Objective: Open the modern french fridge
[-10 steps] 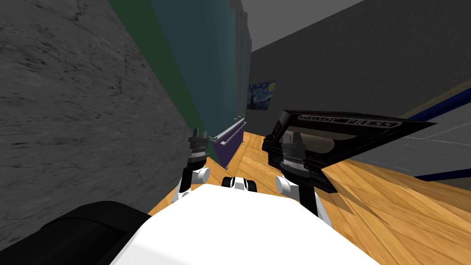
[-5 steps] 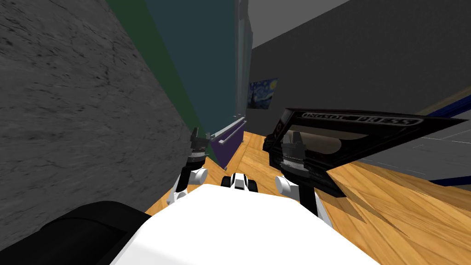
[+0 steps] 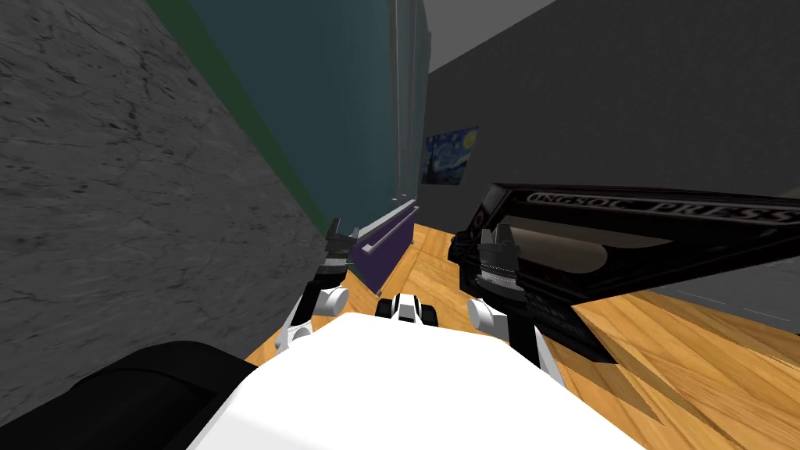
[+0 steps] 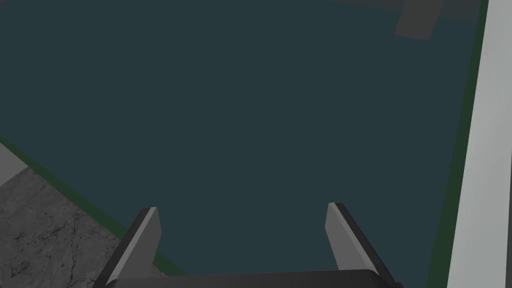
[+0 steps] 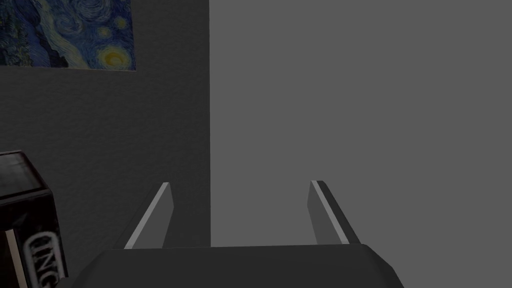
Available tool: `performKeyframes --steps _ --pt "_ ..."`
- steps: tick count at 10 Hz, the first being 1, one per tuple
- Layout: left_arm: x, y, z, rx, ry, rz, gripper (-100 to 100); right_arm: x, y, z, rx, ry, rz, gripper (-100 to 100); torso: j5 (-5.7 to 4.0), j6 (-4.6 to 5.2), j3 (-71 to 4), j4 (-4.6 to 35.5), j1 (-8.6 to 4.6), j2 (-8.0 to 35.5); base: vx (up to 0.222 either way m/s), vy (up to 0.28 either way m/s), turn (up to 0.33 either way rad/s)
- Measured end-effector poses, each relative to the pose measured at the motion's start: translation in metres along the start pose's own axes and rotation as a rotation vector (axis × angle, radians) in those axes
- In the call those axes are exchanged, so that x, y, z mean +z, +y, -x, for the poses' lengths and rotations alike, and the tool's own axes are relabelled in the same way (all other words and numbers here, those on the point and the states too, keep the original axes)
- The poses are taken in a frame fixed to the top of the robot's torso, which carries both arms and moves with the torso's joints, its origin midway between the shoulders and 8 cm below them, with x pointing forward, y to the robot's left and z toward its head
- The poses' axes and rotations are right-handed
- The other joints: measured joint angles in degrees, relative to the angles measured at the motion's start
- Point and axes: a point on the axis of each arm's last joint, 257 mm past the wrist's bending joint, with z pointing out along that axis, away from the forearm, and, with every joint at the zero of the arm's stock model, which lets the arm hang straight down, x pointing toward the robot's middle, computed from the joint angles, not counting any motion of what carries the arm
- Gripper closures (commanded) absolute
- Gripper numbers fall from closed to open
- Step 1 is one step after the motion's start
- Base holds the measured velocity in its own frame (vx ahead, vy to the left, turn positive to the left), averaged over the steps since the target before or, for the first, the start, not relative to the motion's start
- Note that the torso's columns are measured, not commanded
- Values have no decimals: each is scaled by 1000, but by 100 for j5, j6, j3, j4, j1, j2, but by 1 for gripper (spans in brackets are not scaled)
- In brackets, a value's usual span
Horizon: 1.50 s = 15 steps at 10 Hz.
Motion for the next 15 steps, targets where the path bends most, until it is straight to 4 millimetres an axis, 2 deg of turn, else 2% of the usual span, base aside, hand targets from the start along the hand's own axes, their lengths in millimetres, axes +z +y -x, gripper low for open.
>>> performKeyframes --steps 9,15 --pt "-8 21 29 -184 -104 132 -100 0 0 0 0 0 0 0 -2 0 -3 -1 -6 -4 186 -113 60" --pt "-20 47 43 -295 -158 240 -100 0 0 0 0 0 0 0 -6 0 -7 -3 -22 -15 194 -125 65"
